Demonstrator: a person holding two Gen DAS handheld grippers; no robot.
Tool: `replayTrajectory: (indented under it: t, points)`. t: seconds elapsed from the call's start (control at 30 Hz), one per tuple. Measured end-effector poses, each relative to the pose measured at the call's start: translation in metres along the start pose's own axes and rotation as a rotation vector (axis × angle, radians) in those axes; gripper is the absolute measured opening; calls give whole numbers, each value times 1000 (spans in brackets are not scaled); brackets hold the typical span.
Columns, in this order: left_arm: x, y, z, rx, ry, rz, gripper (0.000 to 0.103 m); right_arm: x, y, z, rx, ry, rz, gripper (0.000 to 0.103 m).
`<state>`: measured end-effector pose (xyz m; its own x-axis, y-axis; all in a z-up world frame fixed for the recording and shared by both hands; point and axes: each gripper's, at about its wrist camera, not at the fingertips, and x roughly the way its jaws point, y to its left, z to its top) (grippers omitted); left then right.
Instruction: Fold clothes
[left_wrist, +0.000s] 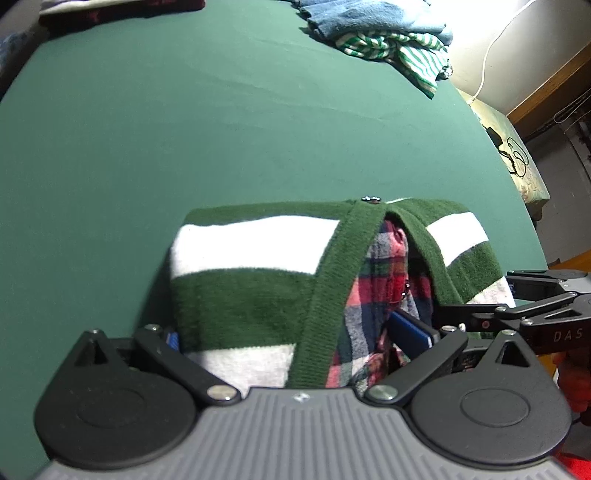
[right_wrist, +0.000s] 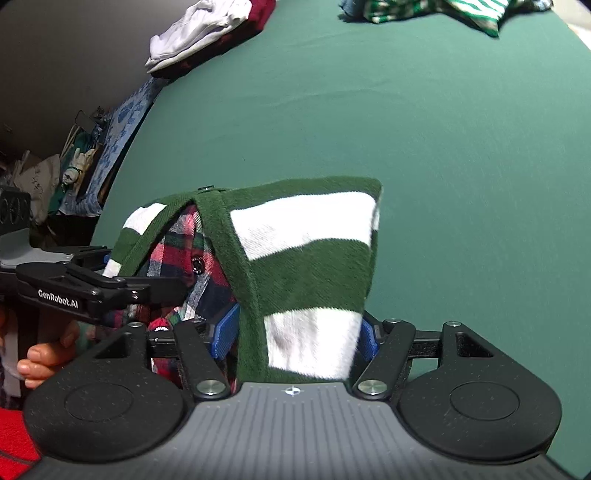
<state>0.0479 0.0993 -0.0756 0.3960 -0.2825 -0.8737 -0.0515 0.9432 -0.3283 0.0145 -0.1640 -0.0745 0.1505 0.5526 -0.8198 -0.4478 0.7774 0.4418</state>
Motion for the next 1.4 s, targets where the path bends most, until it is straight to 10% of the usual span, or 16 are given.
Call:
replayTrajectory:
  t: [0.23,0.5,0.93,1.4]
  points:
    - [-7,4,-6,5,-29,-20,90,-1,-2,0,-10,-12,9,45]
    - [-7,5,-9,1,-39,-26,90,3,-3,2,46,3,45,65]
    - [-17,-4,-19,19,-106,-6,76,1,10,-2,12,-37,-24,42]
    - [-31,0,-15,42,-138,-15,56,-7,33,-10,-19,-134,-99,38]
